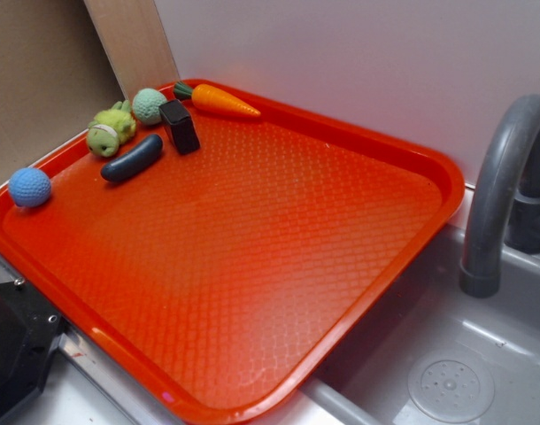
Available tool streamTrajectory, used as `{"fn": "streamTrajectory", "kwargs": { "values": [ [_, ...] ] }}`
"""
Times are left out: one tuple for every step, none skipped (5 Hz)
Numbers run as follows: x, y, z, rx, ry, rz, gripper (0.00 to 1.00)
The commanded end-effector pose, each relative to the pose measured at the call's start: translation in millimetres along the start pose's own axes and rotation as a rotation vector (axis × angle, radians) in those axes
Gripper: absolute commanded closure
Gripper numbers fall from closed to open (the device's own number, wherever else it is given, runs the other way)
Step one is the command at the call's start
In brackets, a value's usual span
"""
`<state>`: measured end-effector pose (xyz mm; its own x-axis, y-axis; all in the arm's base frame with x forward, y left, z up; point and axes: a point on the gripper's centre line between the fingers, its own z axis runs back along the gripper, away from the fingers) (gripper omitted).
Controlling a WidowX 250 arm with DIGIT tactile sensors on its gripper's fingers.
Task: Grab the black box.
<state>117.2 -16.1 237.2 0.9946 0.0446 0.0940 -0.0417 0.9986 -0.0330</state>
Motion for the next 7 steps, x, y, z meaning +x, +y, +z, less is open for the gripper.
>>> {"fn": "streamTrajectory", "kwargs": {
  "values": [
    [0.0,0.0,0.0,0.0,0.0,0.0,0.0],
    [41.9,39.2,-52.9,0.102,0.052,0.107,0.0],
    [77.0,55.2,-82.3,0.123,0.02,0.305,0.0],
    [108.4,68.4,-97.0,0.101,-0.056,0.557,0.0],
    [117.4,88.9,-111.0,0.103,-0.137,0.782,0.0],
    [119.9,100.1,-117.8,0.124,-0.174,0.867,0.0],
    [125.8,120.2,-136.9,0.109,-0.179,0.903,0.0]
  ]
}}
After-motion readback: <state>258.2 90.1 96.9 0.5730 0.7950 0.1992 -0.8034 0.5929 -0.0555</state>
